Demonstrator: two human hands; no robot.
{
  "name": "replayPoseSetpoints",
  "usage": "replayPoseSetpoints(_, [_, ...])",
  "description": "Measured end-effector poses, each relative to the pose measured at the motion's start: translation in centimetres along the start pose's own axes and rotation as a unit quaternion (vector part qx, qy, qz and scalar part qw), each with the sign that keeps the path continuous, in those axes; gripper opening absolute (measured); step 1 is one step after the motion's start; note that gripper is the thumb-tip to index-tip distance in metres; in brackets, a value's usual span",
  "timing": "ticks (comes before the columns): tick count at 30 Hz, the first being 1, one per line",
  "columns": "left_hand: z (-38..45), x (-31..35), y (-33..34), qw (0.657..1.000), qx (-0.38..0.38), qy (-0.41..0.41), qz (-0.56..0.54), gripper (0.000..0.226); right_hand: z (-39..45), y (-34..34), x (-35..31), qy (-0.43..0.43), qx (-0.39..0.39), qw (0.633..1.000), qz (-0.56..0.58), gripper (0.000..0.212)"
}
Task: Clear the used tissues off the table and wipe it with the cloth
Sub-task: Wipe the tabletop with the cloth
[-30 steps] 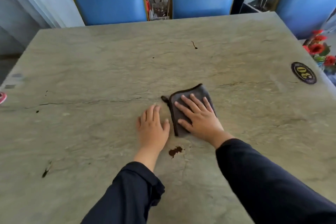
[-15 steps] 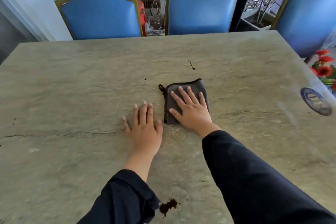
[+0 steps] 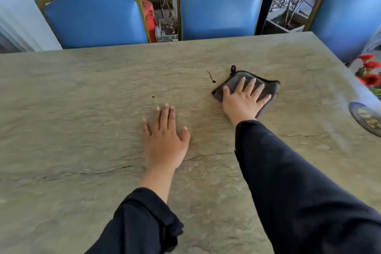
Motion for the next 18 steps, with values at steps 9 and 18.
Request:
replayPoseSetpoints(9, [0.3, -0.5, -1.0, 0.994, 0.011, -0.030, -0.106, 0.064, -6.0, 1.8, -7.7, -0.358, -0.043, 0.932, -0.023, 0.065])
replayPoseSetpoints(18, [-0.6, -10.1, -1.5, 0.991, -0.018, -0.128, 0.032, 0.068, -2.3, 1.9, -8.0, -0.108, -0.025, 0.993, -0.026, 0.072])
Point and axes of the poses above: each hand's wrist, its own z-axis towards the middle knuckle, its own y-axis out of the palm, x = y × z, the point moved 6 cm from there along z, towards the middle knuckle, and after that the axes turned 5 degrees about x, right-handed, at the moved point
